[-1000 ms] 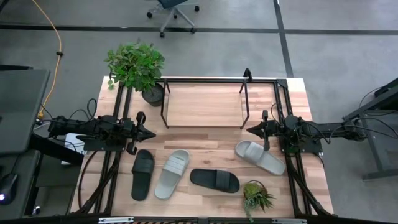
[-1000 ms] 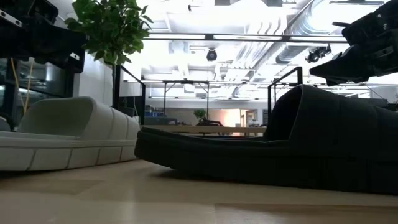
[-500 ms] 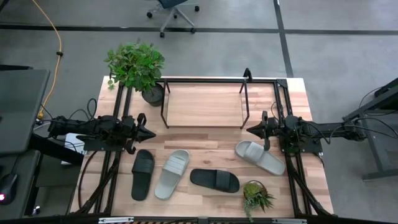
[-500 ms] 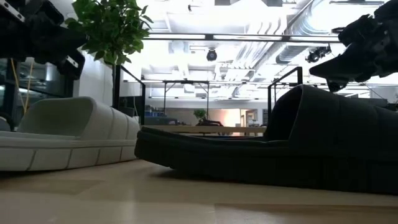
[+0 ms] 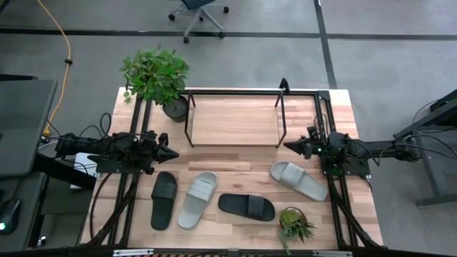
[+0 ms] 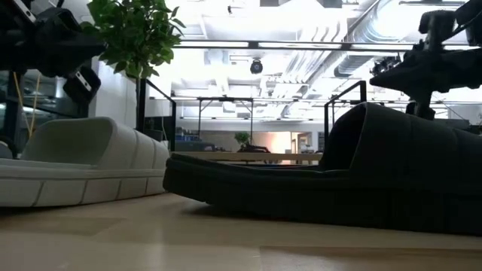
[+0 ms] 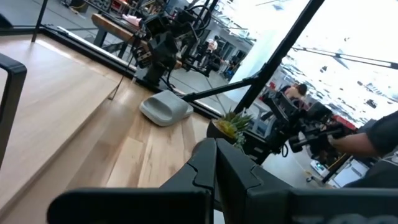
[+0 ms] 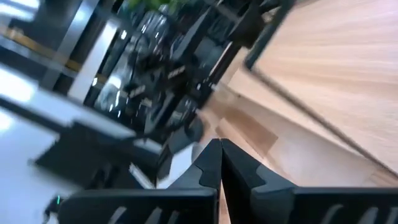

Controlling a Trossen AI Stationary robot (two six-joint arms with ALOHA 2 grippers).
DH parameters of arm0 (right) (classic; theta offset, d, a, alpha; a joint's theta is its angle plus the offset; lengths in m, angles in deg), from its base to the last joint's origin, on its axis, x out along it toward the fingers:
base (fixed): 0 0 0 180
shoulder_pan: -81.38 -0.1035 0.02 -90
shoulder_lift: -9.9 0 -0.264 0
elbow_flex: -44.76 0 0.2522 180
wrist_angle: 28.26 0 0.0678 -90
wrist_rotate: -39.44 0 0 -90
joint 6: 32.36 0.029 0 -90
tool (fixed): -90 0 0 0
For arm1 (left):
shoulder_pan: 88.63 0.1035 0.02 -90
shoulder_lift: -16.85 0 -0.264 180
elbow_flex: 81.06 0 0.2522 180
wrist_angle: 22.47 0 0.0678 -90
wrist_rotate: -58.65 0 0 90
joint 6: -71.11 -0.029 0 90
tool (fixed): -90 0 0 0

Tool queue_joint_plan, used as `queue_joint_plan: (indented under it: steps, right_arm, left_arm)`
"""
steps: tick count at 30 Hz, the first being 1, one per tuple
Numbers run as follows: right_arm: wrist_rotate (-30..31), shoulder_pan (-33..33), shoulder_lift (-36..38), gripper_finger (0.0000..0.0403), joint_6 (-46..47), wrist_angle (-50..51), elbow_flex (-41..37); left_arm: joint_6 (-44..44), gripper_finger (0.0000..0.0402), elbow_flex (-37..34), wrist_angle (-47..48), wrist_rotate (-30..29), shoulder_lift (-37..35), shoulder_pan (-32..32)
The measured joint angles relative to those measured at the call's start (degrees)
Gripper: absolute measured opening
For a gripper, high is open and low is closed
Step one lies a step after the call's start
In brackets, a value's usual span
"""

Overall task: Pick and place slides into the shelf
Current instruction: Put the left gray slipper on the shelf

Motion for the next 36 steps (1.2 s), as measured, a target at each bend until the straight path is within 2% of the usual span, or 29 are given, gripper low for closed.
queue_joint_plan:
  steps: [4, 7, 17, 23, 30, 36]
  right_arm:
    - [4.52, -0.01, 0.0, 0.0, 6.05, -0.05, -0.01]
    - [5.61, 0.0, 0.0, 0.0, 7.43, -1.92, 0.0]
    - [-2.38, -0.01, 0.07, 0.0, 4.5, -20.69, 0.07]
    - [-3.78, 0.01, 0.11, 0.0, 1.49, -22.75, 3.97]
    - [-3.96, 0.01, -0.45, 0.0, -9.16, -21.71, 13.92]
    - [-6.38, 0.0, -4.66, 0.0, -17.51, -8.26, 26.75]
  left_arm:
    - [0.02, 0.0001, 0.0, 0.0, -0.28, 0.01, 0.02]
    - [0.02, 0.0001, 0.0, 0.0, -0.3, 0.01, 0.02]
    - [0.26, 0.0001, -0.02, -1.37, -0.46, 0.02, 0.02]
    - [9.8, 0.0001, -0.02, -6.45, -4.34, 0.01, 0.02]
    - [17.03, 0.0001, -0.02, -6.97, -8.95, 0.02, 0.02]
    - [19.63, 0.0001, -0.02, -6.97, -11.87, 0.02, 0.02]
